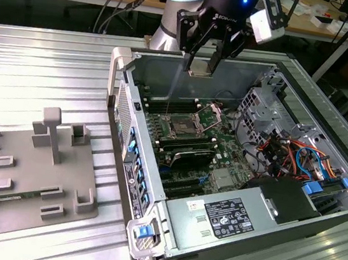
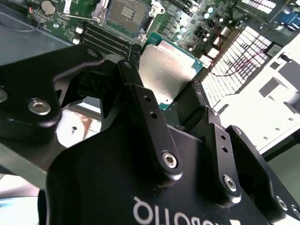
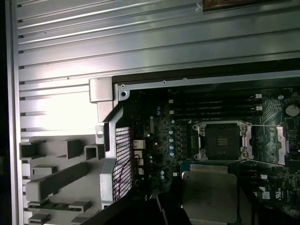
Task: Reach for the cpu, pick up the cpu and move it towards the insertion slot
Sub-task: 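Pick up the cpu and move it towards the insertion slot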
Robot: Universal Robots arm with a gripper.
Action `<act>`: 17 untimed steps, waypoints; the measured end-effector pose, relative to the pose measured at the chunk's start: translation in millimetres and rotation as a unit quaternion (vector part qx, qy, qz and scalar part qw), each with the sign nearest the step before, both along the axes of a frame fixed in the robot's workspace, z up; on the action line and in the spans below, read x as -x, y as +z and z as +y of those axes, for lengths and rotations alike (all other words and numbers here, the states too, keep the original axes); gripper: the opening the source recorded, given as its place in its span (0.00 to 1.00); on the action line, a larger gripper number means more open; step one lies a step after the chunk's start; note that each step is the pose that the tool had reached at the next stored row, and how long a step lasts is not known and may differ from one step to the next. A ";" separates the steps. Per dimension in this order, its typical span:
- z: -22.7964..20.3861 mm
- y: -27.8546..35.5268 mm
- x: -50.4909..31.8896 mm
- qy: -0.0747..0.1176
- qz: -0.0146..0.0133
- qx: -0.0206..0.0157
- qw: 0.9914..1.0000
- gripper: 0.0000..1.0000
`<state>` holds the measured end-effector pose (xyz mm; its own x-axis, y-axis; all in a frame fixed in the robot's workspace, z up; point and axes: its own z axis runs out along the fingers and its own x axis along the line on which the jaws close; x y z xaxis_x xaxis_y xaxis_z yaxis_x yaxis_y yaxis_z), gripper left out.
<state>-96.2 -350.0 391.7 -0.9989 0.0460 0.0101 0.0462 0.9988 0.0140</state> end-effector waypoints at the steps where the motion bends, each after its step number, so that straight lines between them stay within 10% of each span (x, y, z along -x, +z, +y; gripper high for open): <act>1: 0.8 -0.5 -1.0 0.000 0.000 0.000 1.000 0.55; 8: 22.9 -3.1 -12.3 0.000 0.000 0.001 1.000 0.55; 17: 28.9 -3.8 -20.6 -0.001 0.002 -0.003 1.000 0.55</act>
<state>-75.6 -321.1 387.8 -0.9988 0.0472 0.0138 0.0475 0.9987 0.0202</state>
